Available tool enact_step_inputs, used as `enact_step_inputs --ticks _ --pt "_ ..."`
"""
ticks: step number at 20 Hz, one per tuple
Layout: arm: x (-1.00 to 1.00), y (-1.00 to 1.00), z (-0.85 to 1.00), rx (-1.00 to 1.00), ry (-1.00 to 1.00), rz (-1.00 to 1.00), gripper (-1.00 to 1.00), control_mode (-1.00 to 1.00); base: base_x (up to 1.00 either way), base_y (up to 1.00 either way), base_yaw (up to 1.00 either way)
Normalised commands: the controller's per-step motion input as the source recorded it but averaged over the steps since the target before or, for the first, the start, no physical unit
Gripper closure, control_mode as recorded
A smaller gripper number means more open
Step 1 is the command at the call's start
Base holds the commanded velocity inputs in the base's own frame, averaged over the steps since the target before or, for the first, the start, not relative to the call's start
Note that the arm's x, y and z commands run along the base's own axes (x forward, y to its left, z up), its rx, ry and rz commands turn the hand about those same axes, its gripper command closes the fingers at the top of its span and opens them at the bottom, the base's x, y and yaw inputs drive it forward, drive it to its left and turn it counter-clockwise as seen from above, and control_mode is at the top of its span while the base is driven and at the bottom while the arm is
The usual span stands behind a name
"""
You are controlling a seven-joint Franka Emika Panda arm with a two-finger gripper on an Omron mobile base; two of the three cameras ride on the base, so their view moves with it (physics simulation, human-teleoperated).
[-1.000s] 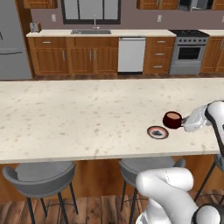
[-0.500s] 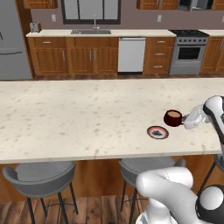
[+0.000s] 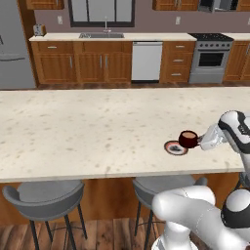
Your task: Pick the cup of tea, navigate to the dining table, and place it on the saucer.
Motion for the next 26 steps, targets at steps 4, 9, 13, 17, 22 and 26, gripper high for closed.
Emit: enact_step_inputs --ticks 4,9,13,17,22,26 --pt "0.35 0.0 -0.41 -0.01 0.01 0.04 1.0 -1.0 0.0 0.0 0.0" --pt "0.26 0.0 -0.26 -0.04 0.0 0.02 1.0 -1.0 0.0 0.0 0.0" --pt "0.24 -0.01 -0.18 -0.07 0.0 0.02 1.0 -1.0 0.0 0.0 0.0" --pt "0.26 -0.01 -0.15 -0.05 0.0 0.02 1.0 -1.0 0.0 0.0 0.0" --pt "0.29 -0.05 -0.08 -0.02 0.0 0.02 1.0 -1.0 0.0 0.0 0.0" --pt "0.12 0.0 -0.12 -0.01 0.0 0.02 1.0 -1.0 0.0 0.0 0.0"
